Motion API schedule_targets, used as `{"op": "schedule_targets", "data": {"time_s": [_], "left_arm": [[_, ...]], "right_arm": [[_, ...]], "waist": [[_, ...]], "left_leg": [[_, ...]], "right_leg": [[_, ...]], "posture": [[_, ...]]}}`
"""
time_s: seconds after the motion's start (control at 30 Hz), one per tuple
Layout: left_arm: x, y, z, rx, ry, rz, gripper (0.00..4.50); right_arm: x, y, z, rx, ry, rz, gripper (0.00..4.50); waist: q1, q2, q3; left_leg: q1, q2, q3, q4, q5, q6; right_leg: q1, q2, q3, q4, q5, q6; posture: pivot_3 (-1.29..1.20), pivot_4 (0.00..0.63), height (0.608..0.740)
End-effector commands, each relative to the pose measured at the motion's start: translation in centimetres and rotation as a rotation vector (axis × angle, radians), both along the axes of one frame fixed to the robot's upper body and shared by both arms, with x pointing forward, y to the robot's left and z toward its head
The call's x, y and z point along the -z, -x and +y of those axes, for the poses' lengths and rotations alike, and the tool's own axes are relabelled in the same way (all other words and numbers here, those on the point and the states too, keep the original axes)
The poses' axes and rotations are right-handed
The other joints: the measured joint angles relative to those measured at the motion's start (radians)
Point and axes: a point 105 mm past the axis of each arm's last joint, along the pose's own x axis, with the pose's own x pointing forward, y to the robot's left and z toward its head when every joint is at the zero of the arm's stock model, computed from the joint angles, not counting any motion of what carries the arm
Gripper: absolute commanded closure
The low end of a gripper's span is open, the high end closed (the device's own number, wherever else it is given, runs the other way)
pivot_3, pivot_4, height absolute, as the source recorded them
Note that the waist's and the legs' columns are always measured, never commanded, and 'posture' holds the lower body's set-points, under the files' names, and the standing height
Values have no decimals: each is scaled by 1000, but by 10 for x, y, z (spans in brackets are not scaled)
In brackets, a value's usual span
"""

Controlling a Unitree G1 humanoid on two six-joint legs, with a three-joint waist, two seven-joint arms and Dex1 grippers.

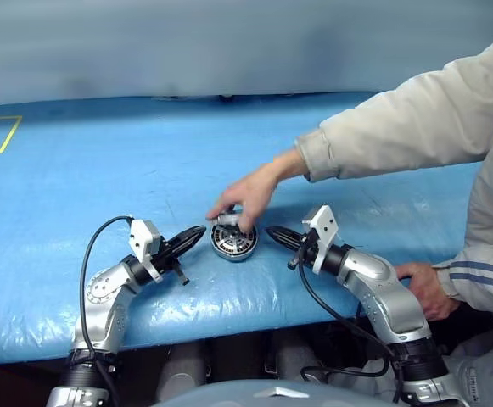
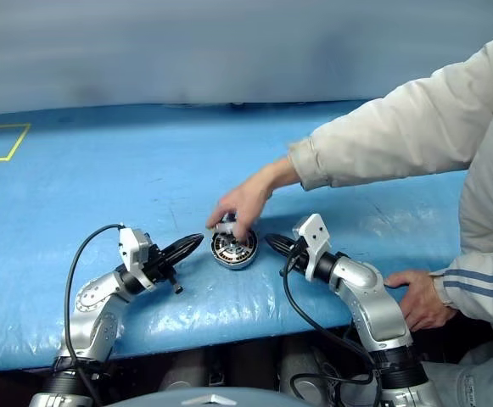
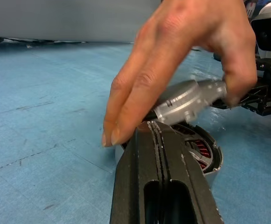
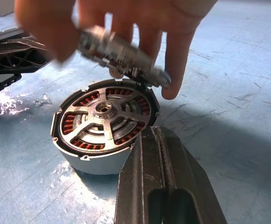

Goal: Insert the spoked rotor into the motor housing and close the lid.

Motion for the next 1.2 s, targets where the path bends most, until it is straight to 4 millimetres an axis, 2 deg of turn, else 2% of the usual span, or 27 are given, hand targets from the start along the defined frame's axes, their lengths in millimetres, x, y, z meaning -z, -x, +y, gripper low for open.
{"op": "schedule_targets", "data": {"time_s": [0.03, 0.4, 0.57, 0.8, 0.93, 1.03, 1.2], "left_arm": [[-14, -1, -1, 7, -6, -65, 4487], [-20, -16, 12, -116, 29, -87, 4487], [-19, -37, 29, -275, 32, -58, 4487], [-12, -70, 34, -381, -37, 7, 4487], [-13, -88, 27, -390, -57, 28, 4487], [-14, -100, 15, -348, -74, 31, 4487], [-17, -114, 2, -302, -80, 47, 4487]], "right_arm": [[-13, 0, 2, -11, -18, -53, 4500], [-13, -2, 3, -12, -11, -53, 4500], [-13, -2, 3, -9, -10, -54, 4500], [-13, -2, 3, -6, -9, -54, 4500], [-13, -2, 2, -4, -7, -56, 4500], [-14, -2, 1, 3, -5, -60, 4500], [-14, -2, -2, 19, -3, -65, 4500]], "waist": [[0, 0, 0], [0, 0, 0], [1, 0, 0], [3, 0, 0], [4, 0, 0], [3, 0, 0], [2, -1, 0]], "left_leg": [[0, 0, 0, 0, 0, 0], [0, 0, 0, 0, 0, 0], [0, 0, 0, 0, 0, 0], [0, -1, 0, 0, 0, 0], [0, -1, 0, 0, 0, 0], [0, -2, 0, 0, 0, 0], [0, -3, 0, 0, 0, 0]], "right_leg": [[0, 0, 0, 0, 0, 0], [0, 0, 0, 0, 0, 0], [0, 0, 0, 0, 0, 0], [0, 0, 0, 0, 2, 4], [1, 0, 0, 0, 3, 6], [1, 0, 0, 0, 4, 6], [1, 1, -1, 0, 4, 6]], "posture": [[0, 150, 740], [0, 150, 740], [0, 150, 740], [0, 150, 740], [0, 150, 740], [0, 150, 740], [0, 150, 740]]}}
